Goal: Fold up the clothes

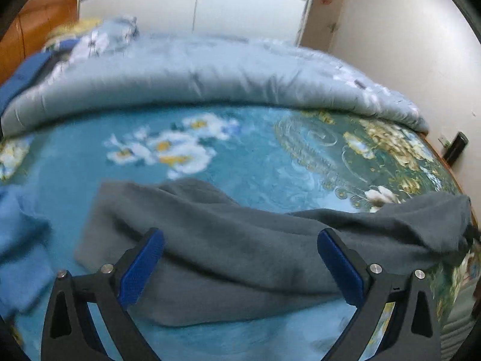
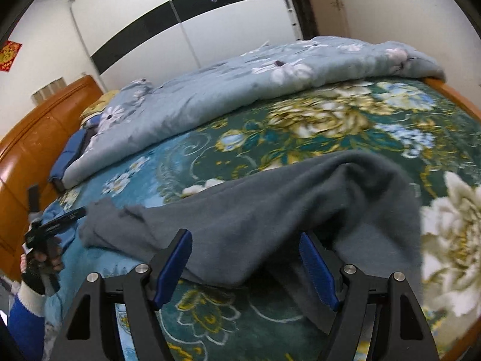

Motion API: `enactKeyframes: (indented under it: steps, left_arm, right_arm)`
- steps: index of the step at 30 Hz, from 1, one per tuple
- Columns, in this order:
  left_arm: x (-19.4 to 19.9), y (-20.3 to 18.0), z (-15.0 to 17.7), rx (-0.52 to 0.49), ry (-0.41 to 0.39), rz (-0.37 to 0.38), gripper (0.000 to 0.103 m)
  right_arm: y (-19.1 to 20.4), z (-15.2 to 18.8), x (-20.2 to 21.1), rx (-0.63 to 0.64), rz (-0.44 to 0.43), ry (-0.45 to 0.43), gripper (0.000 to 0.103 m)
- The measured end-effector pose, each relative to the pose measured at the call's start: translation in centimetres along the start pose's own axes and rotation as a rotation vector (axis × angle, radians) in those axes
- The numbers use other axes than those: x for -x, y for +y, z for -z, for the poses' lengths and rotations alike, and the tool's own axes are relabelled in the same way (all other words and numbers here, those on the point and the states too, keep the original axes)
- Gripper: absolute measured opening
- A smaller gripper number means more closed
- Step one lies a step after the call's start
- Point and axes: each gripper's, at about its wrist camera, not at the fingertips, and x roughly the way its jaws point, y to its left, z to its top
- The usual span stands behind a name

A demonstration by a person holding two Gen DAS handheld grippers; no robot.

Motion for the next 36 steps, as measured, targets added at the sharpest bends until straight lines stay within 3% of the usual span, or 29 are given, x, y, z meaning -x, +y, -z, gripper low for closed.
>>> enactKeyframes:
  steps: [1, 3, 5, 7, 9, 10, 13, 16, 19, 23, 25, 28, 33, 36]
  left_arm:
    - [-0.5, -0.1, 0.0, 0.021, 0.019, -0.009, 0.086]
    - [-1.6, -0.1, -0.1, 0.074, 0.061, -0.017, 0.065]
    - [-2.1, 0.1, -0.1, 0.114, 0.076, -0.024, 0.057]
    - [-2.3, 0.3, 0.0, 0.136, 0.074, -0.033, 0.045]
    - [-2.4, 0.7, 0.0, 0.175, 0.09, -0.033, 0.013]
    - [-2.4, 1.0, 0.0, 0.194, 0.096, -0.017, 0.009]
    - [-2.2, 1.5, -0.7, 0.235, 0.099, 0.003, 0.006]
    - [-1.0, 1.6, -2.8, 0.258, 0.06, 0.015, 0.004]
    - [2.4, 1.5, -5.1, 0.254, -0.034, 0.015, 0.004]
    - [8.7, 2.6, -5.6, 0.266, -0.189, 0.075, 0.004]
    - [11.0, 3.1, -3.6, 0.239, -0.216, 0.09, 0.004]
    - [12.3, 3.9, 1.7, 0.205, -0.184, 0.09, 0.004]
    - [9.4, 6.4, 11.1, 0.226, -0.029, -0.046, 0.004]
    - [8.1, 8.5, 13.7, 0.302, 0.035, -0.059, 0.004]
  right_arm:
    - [0.2, 0.1, -0.4, 0.008, -0.003, 0.006, 0.065]
    - [0.4, 0.5, -1.1, 0.029, 0.008, 0.017, 0.055]
    - [0.1, 0.9, -1.5, 0.027, -0.012, 0.023, 0.046]
    - [-0.5, 1.1, -1.8, 0.005, -0.031, 0.027, 0.021]
    - [-1.3, 1.2, -2.0, -0.028, -0.066, 0.026, 0.008]
    - [-1.6, 1.2, -1.9, -0.042, -0.088, 0.022, 0.007]
    - [-1.8, 0.0, -1.5, -0.065, -0.135, -0.002, 0.006]
    - [-1.0, -3.3, -0.4, -0.042, -0.154, -0.066, 0.006]
    - [0.6, -7.1, 1.5, 0.007, -0.16, -0.139, 0.005]
    - [2.2, -9.1, 4.9, 0.072, -0.179, -0.234, 0.005]
    - [2.5, -7.8, 5.7, 0.093, -0.195, -0.233, 0.005]
    - [2.1, -3.7, 5.2, 0.108, -0.203, -0.156, 0.005]
    - [0.3, 3.2, 2.9, 0.065, -0.187, 0.015, 0.005]
    - [-1.0, 5.6, 1.5, 0.019, -0.169, 0.085, 0.005]
